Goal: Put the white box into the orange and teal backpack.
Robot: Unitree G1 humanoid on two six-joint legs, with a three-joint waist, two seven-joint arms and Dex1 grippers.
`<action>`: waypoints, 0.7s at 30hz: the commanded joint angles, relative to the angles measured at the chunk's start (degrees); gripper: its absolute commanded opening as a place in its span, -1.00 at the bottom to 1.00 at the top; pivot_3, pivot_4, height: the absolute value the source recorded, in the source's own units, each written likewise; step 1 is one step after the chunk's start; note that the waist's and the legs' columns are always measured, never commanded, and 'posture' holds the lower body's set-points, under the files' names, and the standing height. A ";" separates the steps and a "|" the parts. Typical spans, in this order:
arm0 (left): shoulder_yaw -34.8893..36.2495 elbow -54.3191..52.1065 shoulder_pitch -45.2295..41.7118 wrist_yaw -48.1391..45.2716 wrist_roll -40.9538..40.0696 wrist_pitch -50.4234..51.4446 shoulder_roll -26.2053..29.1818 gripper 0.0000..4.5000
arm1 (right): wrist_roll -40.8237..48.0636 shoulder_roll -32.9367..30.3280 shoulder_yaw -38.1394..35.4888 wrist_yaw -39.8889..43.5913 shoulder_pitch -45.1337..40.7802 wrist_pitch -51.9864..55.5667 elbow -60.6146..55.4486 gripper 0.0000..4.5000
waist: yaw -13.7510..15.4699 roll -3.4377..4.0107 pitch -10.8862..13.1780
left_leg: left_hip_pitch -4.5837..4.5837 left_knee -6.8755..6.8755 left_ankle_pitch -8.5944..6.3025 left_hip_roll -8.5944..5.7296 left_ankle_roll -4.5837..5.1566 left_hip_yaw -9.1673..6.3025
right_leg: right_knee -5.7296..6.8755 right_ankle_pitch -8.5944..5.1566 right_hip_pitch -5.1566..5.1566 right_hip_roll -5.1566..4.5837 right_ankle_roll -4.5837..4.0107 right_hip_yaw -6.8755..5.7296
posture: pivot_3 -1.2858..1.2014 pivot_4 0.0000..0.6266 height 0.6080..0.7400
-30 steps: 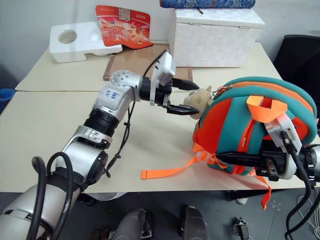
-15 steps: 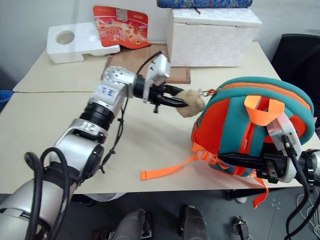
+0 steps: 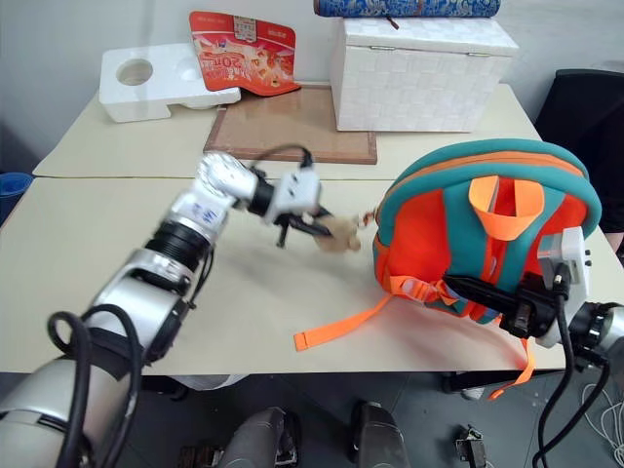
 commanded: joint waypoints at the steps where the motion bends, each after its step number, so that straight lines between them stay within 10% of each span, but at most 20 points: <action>1: -0.72 0.58 -0.58 4.91 2.70 -1.30 -1.91 -0.73 | -1.04 -1.63 -0.85 1.21 -0.92 -2.08 0.40 -1.00 | 0.00 0.01 0.00 | 0.00 0.00 0.00 0.01 0.00 -0.01 | 0.00 0.00 0.00 -0.01 0.00 0.02 | 0.03 -0.52 1.00; 5: 0.09 -2.42 1.67 3.73 1.52 0.47 -1.77 -0.73 | -3.36 -4.08 0.73 4.45 -1.49 -3.41 2.16 -1.00 | -0.04 0.02 -0.01 | 0.03 0.00 -0.03 0.01 0.06 0.00 | 0.00 0.00 0.02 -0.03 0.00 -0.02 | 0.03 -0.52 1.00; 16: 14.05 -34.46 16.00 -9.90 -17.10 34.21 17.44 0.94 | -10.98 -21.87 -3.43 26.85 1.35 -4.28 19.73 0.62 | -1.31 0.06 -0.01 | 0.05 -0.03 -0.01 0.12 0.01 0.01 | 0.04 -0.01 0.02 0.01 -0.02 0.02 | 0.03 -0.52 1.00; 21: 25.10 -49.15 23.49 -11.74 -28.58 49.71 30.14 1.00 | -13.52 -28.53 -11.96 34.87 2.75 -1.26 32.23 0.98 | -1.39 0.07 -0.01 | 0.06 -0.01 0.01 0.13 -0.06 -0.01 | 0.04 -0.01 0.08 -0.05 -0.02 0.14 | 0.03 -0.52 1.00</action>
